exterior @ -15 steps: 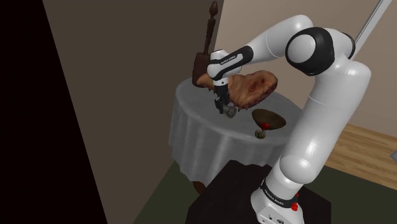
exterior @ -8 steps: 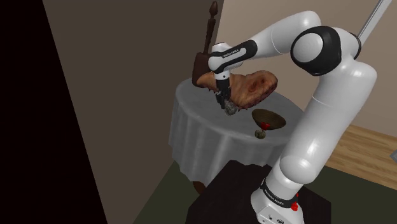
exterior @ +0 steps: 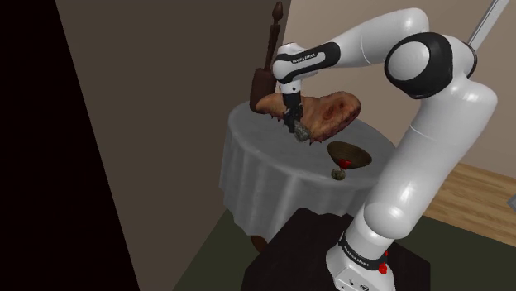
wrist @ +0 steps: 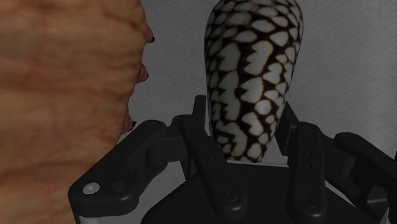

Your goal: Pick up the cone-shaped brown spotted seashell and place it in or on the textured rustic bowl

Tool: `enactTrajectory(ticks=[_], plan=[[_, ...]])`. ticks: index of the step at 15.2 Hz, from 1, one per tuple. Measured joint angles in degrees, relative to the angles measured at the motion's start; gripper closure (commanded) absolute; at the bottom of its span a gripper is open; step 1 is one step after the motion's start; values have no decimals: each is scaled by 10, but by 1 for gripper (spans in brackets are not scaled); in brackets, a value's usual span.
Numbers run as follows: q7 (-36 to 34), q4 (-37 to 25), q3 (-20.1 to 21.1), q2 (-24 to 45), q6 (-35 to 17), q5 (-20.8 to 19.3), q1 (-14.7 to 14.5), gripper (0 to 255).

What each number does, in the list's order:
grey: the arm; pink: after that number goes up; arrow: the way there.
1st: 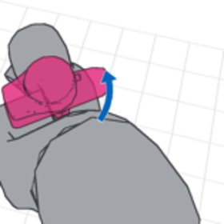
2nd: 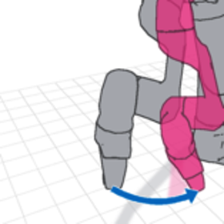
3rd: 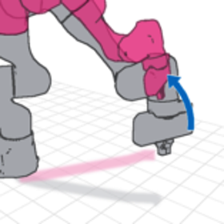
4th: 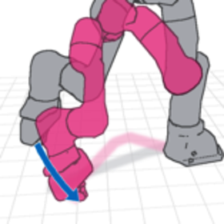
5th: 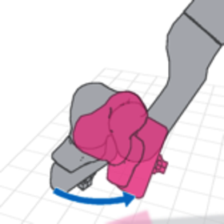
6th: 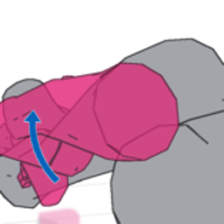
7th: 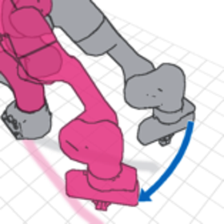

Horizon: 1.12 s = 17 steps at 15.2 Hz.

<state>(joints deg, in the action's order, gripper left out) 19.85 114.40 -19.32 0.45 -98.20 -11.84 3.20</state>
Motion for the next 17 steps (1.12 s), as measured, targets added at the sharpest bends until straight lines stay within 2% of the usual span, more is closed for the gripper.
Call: enactTrajectory(ticks=[12,17], plan=[[13,-72,2,-16,87,-3,-2,255],[24,0,-8,-92,83,-33,10,255]])
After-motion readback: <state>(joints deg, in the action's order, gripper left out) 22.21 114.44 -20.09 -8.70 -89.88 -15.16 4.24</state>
